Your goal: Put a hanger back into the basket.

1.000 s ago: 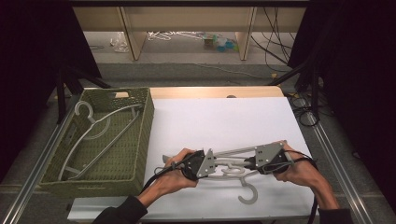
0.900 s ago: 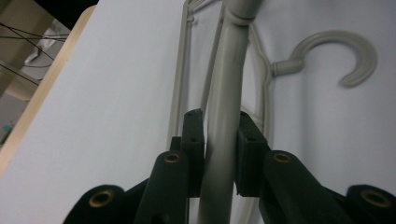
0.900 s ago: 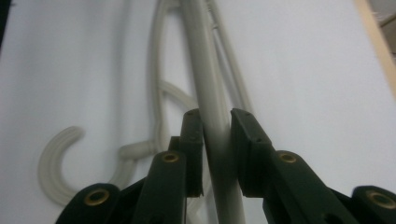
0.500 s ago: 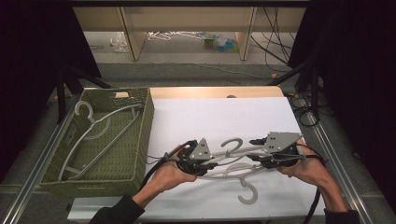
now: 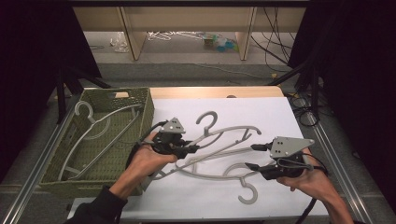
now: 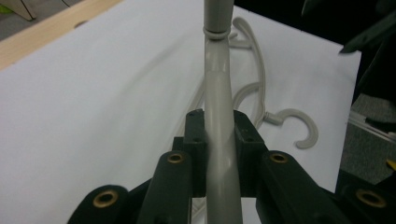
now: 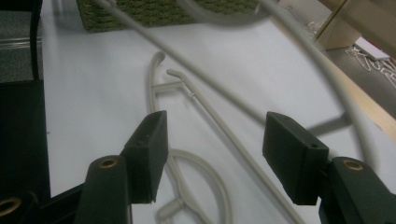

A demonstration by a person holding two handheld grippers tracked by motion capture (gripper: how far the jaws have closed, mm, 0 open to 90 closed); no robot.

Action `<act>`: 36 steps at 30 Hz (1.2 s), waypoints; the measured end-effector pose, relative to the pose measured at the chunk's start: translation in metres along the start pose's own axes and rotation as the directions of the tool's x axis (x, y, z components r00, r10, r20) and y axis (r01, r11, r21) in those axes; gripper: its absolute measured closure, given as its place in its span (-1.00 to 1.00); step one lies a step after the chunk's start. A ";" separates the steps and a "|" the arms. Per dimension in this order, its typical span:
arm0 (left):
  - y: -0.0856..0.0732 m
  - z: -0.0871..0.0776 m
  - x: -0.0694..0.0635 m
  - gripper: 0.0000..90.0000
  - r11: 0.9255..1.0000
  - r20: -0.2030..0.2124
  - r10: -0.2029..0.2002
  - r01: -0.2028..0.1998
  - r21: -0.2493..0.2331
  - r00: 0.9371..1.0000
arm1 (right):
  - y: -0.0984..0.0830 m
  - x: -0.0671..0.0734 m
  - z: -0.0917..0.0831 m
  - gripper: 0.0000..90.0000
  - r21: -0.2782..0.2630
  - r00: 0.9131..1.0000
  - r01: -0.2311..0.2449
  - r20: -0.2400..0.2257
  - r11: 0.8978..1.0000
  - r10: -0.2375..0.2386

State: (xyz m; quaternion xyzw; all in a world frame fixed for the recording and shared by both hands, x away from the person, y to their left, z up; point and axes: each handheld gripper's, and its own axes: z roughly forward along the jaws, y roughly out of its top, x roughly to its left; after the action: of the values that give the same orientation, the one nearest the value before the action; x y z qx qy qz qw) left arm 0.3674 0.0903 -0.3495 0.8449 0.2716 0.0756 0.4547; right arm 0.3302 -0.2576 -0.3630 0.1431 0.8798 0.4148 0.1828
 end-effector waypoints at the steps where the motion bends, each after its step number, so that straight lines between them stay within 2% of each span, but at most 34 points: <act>1: 0.002 -0.008 0.002 0.75 1.000 0.002 -0.009 0.009 -0.017 1.000 | -0.002 0.002 0.001 -0.11 0.002 1.000 -0.006 -0.001 1.000 0.006; 3: 0.007 -0.029 0.004 0.75 0.998 0.013 -0.032 0.033 -0.051 0.999 | -0.006 0.006 0.002 -0.12 0.011 1.000 -0.021 -0.004 1.000 0.021; 4: 0.010 -0.039 0.006 0.75 0.998 0.006 -0.029 0.029 -0.063 1.000 | -0.008 0.009 0.003 -0.13 0.007 1.000 -0.023 -0.005 1.000 0.023; 5: 0.010 -0.039 0.006 0.75 0.998 0.006 -0.029 0.029 -0.063 1.000 | -0.008 0.009 0.003 -0.13 0.007 1.000 -0.023 -0.005 1.000 0.023; 7: 0.014 -0.065 0.012 0.75 0.994 -0.002 -0.044 0.044 -0.099 0.999 | -0.013 0.013 0.003 -0.15 -0.023 0.999 -0.040 -0.013 0.999 0.040; 8: 0.014 -0.065 0.012 0.75 0.994 -0.002 -0.044 0.044 -0.099 0.999 | -0.014 0.013 0.003 -0.16 -0.030 0.998 -0.053 -0.015 0.998 0.053; 9: 0.015 -0.076 0.015 0.75 0.993 -0.029 -0.047 0.043 -0.107 0.998 | -0.014 0.013 0.003 -0.16 -0.030 0.998 -0.053 -0.015 0.998 0.053; 10: 0.015 -0.091 0.023 0.75 0.991 -0.060 -0.054 0.046 -0.126 0.997 | -0.020 0.015 0.003 -0.18 -0.050 0.997 -0.076 -0.003 0.996 0.076; 11: 0.014 -0.099 0.027 0.75 0.991 -0.084 -0.056 0.046 -0.123 0.995 | -0.023 0.016 0.004 -0.19 -0.049 0.996 -0.088 -0.001 0.995 0.088; 12: 0.013 -0.104 0.031 0.75 0.989 -0.093 -0.061 0.047 -0.142 0.994 | -0.025 0.017 0.004 -0.19 -0.043 0.996 -0.093 -0.007 0.995 0.093; 13: 0.011 -0.112 0.037 0.75 0.988 -0.119 -0.069 0.051 -0.148 0.991 | -0.027 0.018 0.004 -0.19 -0.040 0.996 -0.091 -0.009 0.995 0.091; 14: 0.009 -0.119 0.042 0.75 0.990 -0.146 -0.065 0.045 -0.137 0.987 | -0.029 0.019 0.005 -0.19 -0.038 0.995 -0.099 -0.014 0.994 0.098; 17: 0.002 -0.135 0.059 0.75 0.985 -0.200 -0.095 0.062 -0.163 0.975 | -0.033 0.022 0.008 -0.20 -0.022 0.994 -0.106 -0.026 0.994 0.105; 18: -0.002 -0.141 0.065 0.75 0.985 -0.223 -0.099 0.063 -0.163 0.970 | -0.033 0.022 0.009 -0.20 -0.031 0.994 -0.107 -0.023 0.994 0.107; 19: -0.002 -0.141 0.065 0.75 0.985 -0.223 -0.099 0.063 -0.163 0.970 | -0.034 0.023 0.010 -0.20 -0.033 0.994 -0.107 -0.024 0.994 0.106; 20: -0.005 -0.146 0.071 0.75 0.985 -0.247 -0.098 0.059 -0.162 0.964 | -0.034 0.023 0.010 -0.20 -0.022 0.994 -0.105 -0.031 0.994 0.104; 21: -0.014 -0.156 0.084 0.75 0.981 -0.286 -0.132 0.083 -0.176 0.949 | -0.034 0.023 0.012 -0.20 -0.025 0.994 -0.105 -0.029 0.994 0.104; 23: -0.025 -0.167 0.098 0.75 0.972 -0.319 -0.167 0.102 -0.211 0.933 | -0.035 0.023 0.012 -0.20 -0.027 0.994 -0.107 -0.026 0.994 0.106; 24: -0.029 -0.171 0.101 0.75 0.969 -0.326 -0.180 0.112 -0.219 0.928 | -0.036 0.022 0.012 -0.19 -0.019 0.994 -0.109 -0.026 0.994 0.109; 25: -0.029 -0.171 0.101 0.75 0.969 -0.326 -0.180 0.112 -0.219 0.928 | -0.036 0.022 0.012 -0.19 -0.018 0.993 -0.114 -0.023 0.993 0.114; 26: -0.033 -0.175 0.106 0.75 0.967 -0.336 -0.193 0.121 -0.223 0.922 | -0.036 0.022 0.012 -0.19 -0.018 0.993 -0.114 -0.023 0.993 0.114; 27: -0.042 -0.181 0.115 0.75 0.965 -0.354 -0.208 0.131 -0.229 0.912 | -0.038 0.022 0.013 -0.16 -0.021 0.993 -0.113 -0.023 0.993 0.113; 28: -0.042 -0.181 0.115 0.75 0.965 -0.354 -0.208 0.131 -0.229 0.912 | -0.039 0.022 0.013 -0.16 -0.013 0.993 -0.112 -0.030 0.994 0.111; 29: -0.051 -0.186 0.122 0.75 0.962 -0.373 -0.229 0.149 -0.230 0.899 | -0.040 0.022 0.013 -0.16 -0.013 0.993 -0.115 -0.029 0.993 0.115; 32: -0.060 -0.192 0.129 0.75 0.963 -0.400 -0.230 0.147 -0.228 0.887 | -0.040 0.021 0.013 -0.18 -0.006 0.992 -0.120 -0.026 0.993 0.120; 36: -0.073 -0.197 0.136 0.75 0.964 -0.414 -0.233 0.153 -0.218 0.880 | -0.041 0.020 0.012 -0.19 -0.024 0.993 -0.121 -0.012 0.992 0.121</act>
State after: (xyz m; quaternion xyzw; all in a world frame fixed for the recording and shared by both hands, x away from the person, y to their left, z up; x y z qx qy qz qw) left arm 0.3790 0.3376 -0.3113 0.7307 0.4417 0.2410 0.4615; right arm 0.3132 -0.2666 -0.4064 0.1915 0.8653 0.4368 0.1543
